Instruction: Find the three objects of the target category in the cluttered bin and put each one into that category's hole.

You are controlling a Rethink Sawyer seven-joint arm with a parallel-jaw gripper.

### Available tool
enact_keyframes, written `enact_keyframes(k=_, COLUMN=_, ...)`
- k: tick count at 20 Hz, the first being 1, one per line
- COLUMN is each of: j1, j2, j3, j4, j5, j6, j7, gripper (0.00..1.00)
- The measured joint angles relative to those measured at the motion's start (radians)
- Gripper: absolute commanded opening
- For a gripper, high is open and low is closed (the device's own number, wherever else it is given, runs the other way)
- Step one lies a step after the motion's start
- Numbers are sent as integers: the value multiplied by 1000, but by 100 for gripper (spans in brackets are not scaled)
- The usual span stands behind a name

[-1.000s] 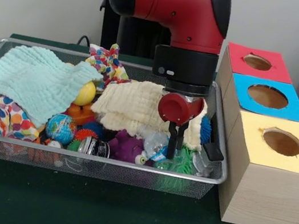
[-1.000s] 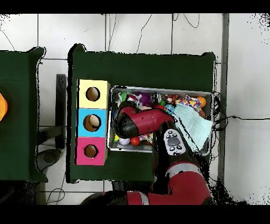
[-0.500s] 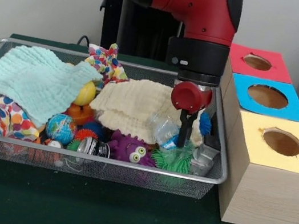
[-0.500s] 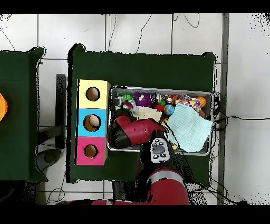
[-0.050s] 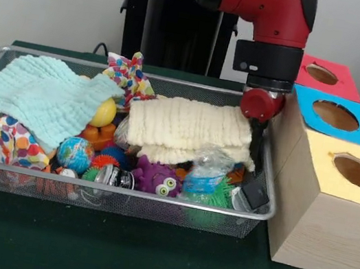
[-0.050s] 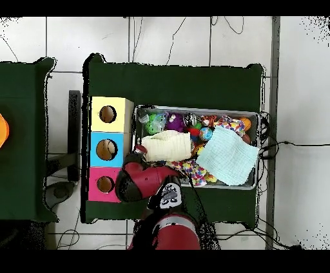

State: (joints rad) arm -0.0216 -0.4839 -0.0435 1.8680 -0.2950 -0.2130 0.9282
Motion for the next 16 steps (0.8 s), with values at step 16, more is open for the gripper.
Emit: enact_keyframes(k=16, j1=140, j2=-84, j3=-113, j4=272, j5=157, j6=-81, j7=159, gripper=0)
